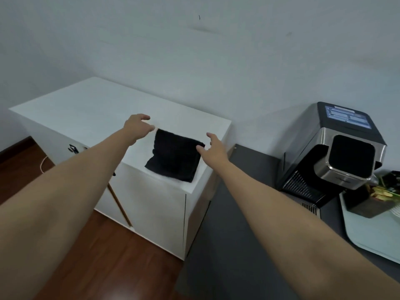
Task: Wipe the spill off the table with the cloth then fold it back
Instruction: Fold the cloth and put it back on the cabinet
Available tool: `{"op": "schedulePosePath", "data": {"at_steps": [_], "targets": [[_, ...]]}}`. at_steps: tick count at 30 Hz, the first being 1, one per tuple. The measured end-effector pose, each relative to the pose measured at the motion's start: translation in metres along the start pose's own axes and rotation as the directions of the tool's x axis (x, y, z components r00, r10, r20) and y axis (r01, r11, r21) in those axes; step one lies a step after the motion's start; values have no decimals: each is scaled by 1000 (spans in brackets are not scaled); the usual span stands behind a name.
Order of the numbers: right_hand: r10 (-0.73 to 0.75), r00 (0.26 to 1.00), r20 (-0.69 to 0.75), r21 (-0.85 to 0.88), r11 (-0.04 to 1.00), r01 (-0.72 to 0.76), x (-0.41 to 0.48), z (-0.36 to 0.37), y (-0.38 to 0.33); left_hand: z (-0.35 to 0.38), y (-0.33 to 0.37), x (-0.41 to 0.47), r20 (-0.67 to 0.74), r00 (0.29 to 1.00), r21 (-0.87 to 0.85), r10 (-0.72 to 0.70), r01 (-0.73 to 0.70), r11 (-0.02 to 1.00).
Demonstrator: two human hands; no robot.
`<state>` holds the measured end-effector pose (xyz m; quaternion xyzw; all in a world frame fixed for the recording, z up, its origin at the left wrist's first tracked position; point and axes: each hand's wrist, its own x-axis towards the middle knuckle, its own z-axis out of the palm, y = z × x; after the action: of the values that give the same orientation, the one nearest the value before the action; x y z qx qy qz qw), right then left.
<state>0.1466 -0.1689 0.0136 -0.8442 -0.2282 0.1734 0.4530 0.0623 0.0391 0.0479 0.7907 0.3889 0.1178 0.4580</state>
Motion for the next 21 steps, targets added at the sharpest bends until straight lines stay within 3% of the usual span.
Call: {"op": "schedulePosePath", "data": {"at_steps": [3,6,8,11,13,21], "targets": [[-108,991,79,-229,966,123,-4,22,16,23,-24,-1,-8,994,242,112,-107,964],[-68,973,220,-462,872,166,-10,43,34,47,-51,-8,152,961,409,233,-276,870],[-4,963,268,-545,824,155,-15,53,47,60,-69,-11,289,938,517,189,-319,795],[50,967,250,-533,841,95,-19,63,60,72,-89,-13,377,919,680,111,-357,641],[50,972,231,-538,839,85,-20,68,64,73,-93,-11,381,915,706,132,-380,597],[87,969,230,-543,838,54,-16,74,59,69,-84,-6,393,916,745,78,-367,557]]}}
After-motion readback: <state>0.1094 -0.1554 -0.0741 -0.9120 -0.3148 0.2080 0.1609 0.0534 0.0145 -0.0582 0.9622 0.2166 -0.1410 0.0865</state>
